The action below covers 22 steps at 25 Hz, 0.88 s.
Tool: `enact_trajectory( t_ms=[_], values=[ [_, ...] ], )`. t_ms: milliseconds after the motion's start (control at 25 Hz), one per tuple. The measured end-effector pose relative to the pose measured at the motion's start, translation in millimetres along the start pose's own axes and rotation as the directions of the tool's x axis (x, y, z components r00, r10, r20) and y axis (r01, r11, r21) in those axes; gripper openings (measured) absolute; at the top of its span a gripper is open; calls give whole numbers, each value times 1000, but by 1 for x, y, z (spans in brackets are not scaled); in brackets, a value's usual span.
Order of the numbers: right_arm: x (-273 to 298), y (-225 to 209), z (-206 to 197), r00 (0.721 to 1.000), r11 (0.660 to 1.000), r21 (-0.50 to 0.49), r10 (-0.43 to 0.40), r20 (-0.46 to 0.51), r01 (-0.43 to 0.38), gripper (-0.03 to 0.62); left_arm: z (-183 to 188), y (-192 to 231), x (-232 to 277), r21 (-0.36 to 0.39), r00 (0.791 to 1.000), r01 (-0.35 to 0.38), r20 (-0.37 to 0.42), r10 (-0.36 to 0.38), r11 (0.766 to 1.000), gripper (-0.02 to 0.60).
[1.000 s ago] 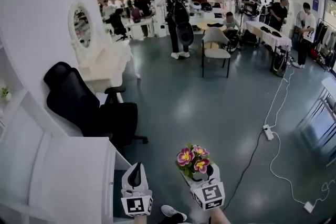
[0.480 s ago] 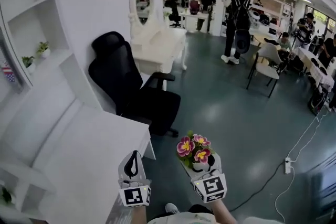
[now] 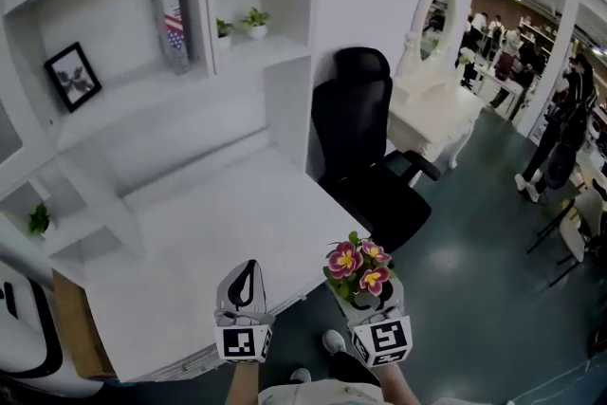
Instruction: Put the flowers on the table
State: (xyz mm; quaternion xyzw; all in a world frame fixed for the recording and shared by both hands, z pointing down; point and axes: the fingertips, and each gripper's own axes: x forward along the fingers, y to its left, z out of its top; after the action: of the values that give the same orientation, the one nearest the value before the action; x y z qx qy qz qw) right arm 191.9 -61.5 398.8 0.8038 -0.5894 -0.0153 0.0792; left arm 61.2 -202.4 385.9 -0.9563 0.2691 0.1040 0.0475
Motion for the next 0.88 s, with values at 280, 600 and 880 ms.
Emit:
enact_trajectory(
  t_ms=[280, 600, 880],
  values=[
    [74, 43, 9, 973, 974, -18, 227, 35, -227, 353, 2, 73, -18, 70, 970, -240, -13, 242, 968, 3],
    [159, 46, 18, 907, 909, -36, 418, 57, -416, 353, 7, 105, 4, 136, 898, -437, 2, 441, 889, 3],
    [217, 41, 27, 840, 843, -71, 537, 80, -533, 353, 13, 115, 34, 173, 831, -551, 33, 555, 816, 3]
  ],
)
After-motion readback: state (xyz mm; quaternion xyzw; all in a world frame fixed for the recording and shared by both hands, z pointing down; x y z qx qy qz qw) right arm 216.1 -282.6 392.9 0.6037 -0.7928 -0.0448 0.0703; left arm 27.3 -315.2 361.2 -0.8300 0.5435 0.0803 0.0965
